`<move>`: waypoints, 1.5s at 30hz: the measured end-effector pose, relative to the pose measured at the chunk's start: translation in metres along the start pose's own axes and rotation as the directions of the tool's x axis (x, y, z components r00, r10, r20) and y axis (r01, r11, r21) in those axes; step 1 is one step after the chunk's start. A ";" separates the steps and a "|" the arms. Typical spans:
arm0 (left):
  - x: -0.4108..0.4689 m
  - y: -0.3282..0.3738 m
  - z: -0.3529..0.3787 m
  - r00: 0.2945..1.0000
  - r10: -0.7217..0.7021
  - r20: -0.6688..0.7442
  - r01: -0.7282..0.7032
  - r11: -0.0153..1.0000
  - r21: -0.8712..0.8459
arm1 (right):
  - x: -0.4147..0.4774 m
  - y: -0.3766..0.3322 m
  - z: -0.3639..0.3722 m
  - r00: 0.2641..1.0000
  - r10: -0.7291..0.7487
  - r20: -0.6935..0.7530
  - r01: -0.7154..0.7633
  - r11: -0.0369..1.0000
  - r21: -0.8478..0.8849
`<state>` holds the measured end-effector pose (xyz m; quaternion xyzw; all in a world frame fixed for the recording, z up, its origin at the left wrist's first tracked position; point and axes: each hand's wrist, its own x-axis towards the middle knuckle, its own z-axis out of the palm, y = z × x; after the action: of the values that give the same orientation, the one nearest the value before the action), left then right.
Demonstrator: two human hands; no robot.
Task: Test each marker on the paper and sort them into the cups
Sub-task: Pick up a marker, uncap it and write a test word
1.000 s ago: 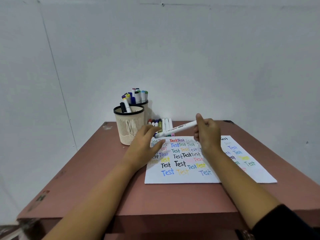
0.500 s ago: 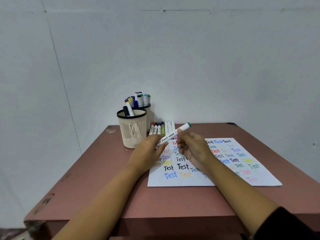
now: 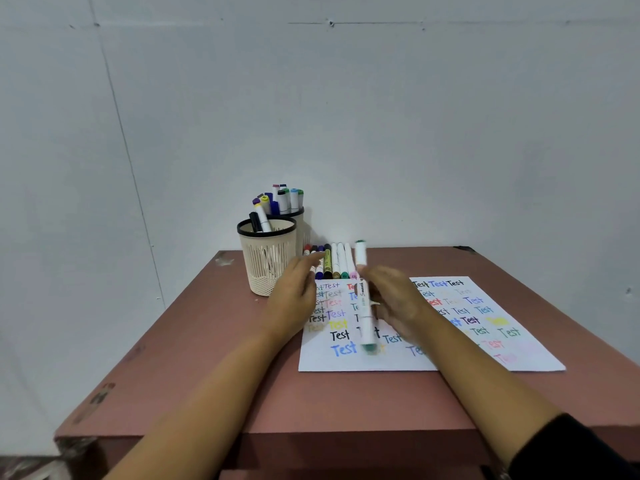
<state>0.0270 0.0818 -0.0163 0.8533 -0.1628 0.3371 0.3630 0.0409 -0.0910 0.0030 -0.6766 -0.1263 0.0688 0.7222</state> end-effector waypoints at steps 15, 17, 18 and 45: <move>0.001 -0.007 -0.003 0.922 0.324 0.210 -0.384 0.827 0.412 | -0.004 -0.008 -0.013 0.939 0.290 0.186 -0.343 0.841 0.418; 0.001 -0.006 -0.004 0.953 0.239 0.186 -0.291 0.893 0.342 | -0.003 -0.008 -0.015 0.957 0.240 0.165 -0.291 0.810 0.509; 0.000 -0.004 -0.004 0.967 0.172 0.188 -0.224 0.926 0.305 | -0.003 -0.007 -0.014 0.964 0.210 0.162 -0.264 0.816 0.514; -0.006 0.010 0.004 0.982 0.122 0.143 -0.154 0.958 0.244 | 0.001 0.005 0.006 0.998 -0.064 0.008 0.060 0.964 0.260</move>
<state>0.0190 0.0720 -0.0177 0.8988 -0.2002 0.3251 0.2154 0.0408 -0.0842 -0.0017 -0.5714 -0.1430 0.0676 0.8053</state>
